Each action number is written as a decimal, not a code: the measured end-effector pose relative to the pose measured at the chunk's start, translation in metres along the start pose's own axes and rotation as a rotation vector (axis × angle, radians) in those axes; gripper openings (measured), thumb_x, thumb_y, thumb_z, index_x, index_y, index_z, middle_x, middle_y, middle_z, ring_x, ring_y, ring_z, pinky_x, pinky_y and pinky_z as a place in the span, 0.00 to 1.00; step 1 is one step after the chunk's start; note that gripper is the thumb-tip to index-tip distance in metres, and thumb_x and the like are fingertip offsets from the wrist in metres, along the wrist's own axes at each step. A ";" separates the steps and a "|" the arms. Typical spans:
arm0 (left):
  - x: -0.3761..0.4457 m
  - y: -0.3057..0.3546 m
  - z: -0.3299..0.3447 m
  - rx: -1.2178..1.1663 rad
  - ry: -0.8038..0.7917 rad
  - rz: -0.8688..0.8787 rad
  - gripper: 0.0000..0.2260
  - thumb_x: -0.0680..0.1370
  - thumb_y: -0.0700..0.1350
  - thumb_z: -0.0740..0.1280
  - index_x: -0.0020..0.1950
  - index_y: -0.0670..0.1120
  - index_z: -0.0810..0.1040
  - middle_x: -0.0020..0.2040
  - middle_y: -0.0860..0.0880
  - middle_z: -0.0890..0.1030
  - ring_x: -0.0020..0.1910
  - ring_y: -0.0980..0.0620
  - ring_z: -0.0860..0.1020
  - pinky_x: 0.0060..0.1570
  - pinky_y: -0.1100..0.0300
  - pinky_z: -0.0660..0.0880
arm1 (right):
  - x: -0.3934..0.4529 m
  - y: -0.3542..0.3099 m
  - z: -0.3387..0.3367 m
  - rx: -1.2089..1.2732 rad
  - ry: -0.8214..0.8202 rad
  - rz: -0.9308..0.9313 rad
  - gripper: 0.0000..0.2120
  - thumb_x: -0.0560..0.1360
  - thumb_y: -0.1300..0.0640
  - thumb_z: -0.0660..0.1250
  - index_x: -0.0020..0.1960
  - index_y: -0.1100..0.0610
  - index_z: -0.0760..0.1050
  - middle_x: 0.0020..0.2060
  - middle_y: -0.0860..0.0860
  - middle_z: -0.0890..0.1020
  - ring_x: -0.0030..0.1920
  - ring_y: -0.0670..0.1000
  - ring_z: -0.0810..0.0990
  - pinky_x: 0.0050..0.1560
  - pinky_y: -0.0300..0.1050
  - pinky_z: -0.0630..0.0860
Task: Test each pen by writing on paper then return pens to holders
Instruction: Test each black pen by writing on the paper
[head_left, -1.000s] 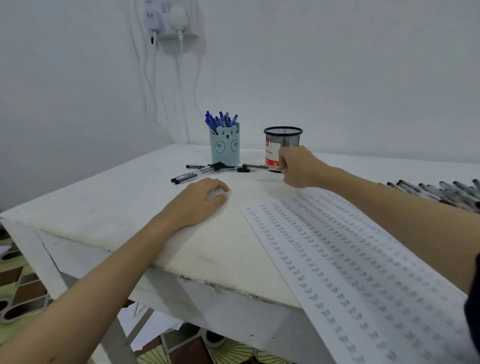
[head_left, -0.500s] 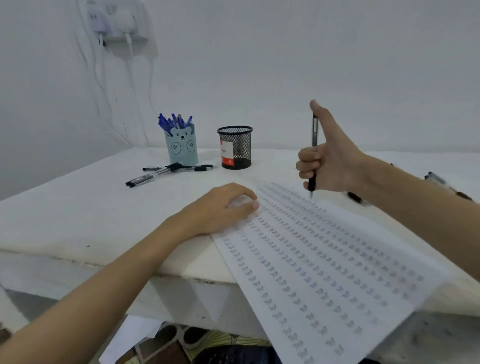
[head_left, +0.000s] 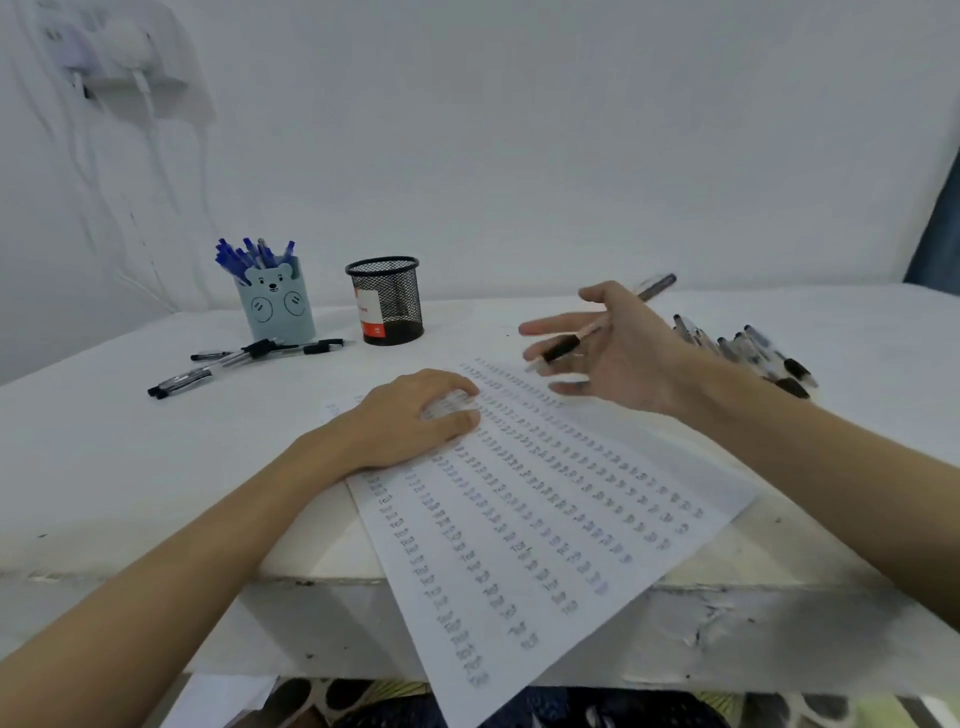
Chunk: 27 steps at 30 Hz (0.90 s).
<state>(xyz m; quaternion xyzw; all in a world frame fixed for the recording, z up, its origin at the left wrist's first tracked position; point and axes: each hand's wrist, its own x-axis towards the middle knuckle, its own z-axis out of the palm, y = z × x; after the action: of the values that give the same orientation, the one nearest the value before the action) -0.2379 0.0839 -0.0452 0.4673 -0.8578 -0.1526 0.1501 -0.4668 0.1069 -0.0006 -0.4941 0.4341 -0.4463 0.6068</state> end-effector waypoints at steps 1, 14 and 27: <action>0.003 0.002 0.000 -0.008 0.005 0.005 0.17 0.78 0.59 0.58 0.66 0.58 0.68 0.70 0.56 0.67 0.66 0.56 0.66 0.64 0.58 0.62 | 0.000 0.001 -0.002 -0.073 -0.009 0.026 0.32 0.80 0.43 0.46 0.54 0.67 0.77 0.34 0.60 0.81 0.32 0.54 0.75 0.39 0.46 0.70; 0.052 0.016 0.009 0.001 0.017 0.096 0.15 0.82 0.53 0.54 0.65 0.53 0.71 0.66 0.54 0.70 0.64 0.57 0.67 0.63 0.60 0.63 | 0.024 0.025 -0.002 -0.482 0.254 -0.243 0.21 0.77 0.56 0.62 0.28 0.64 0.73 0.19 0.55 0.72 0.17 0.51 0.66 0.19 0.34 0.60; 0.057 0.013 0.023 -0.027 0.072 0.110 0.22 0.72 0.58 0.55 0.64 0.54 0.71 0.64 0.54 0.71 0.60 0.55 0.70 0.63 0.53 0.66 | 0.037 0.041 -0.003 -0.732 0.298 -0.456 0.20 0.67 0.71 0.65 0.21 0.60 0.60 0.19 0.53 0.64 0.26 0.52 0.77 0.21 0.32 0.62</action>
<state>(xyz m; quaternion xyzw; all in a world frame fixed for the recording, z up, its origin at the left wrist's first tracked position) -0.2860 0.0454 -0.0541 0.4226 -0.8741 -0.1389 0.1953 -0.4563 0.0754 -0.0450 -0.6895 0.5258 -0.4519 0.2096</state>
